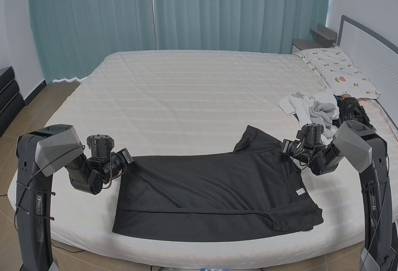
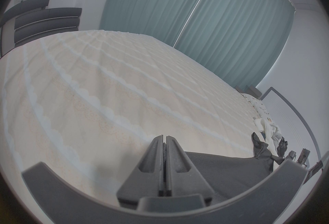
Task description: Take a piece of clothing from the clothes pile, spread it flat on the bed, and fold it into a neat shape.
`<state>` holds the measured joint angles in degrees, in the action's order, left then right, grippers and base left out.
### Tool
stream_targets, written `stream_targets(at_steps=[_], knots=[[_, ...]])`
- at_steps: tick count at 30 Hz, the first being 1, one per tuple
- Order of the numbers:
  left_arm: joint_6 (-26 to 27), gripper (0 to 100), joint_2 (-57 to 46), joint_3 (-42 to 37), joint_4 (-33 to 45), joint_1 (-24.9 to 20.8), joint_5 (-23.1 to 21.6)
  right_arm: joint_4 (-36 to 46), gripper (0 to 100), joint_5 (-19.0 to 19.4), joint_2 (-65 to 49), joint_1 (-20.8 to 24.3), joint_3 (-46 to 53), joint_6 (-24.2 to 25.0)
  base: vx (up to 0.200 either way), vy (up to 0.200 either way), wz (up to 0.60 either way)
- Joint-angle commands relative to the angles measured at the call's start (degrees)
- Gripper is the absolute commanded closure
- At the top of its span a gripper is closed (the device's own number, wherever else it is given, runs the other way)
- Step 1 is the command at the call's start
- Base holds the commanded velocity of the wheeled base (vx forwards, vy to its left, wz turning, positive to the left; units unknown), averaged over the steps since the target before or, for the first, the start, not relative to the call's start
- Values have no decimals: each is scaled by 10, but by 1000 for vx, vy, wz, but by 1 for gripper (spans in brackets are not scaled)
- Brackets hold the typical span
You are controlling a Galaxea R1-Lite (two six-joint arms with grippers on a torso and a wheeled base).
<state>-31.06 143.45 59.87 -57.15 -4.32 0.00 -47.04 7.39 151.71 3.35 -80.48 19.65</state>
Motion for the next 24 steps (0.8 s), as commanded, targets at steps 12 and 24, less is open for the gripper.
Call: stream_targets(at_steps=[12, 24], knots=[[3, 100, -7, 3, -3, 12, 0, -60, 100, 3, -41, -24, 50, 28, 0, 0, 0], [5, 100, -16, -12, -31, 10, -1, -72, 100, 1, -56, -33, 70, 29, 0, 0, 0]])
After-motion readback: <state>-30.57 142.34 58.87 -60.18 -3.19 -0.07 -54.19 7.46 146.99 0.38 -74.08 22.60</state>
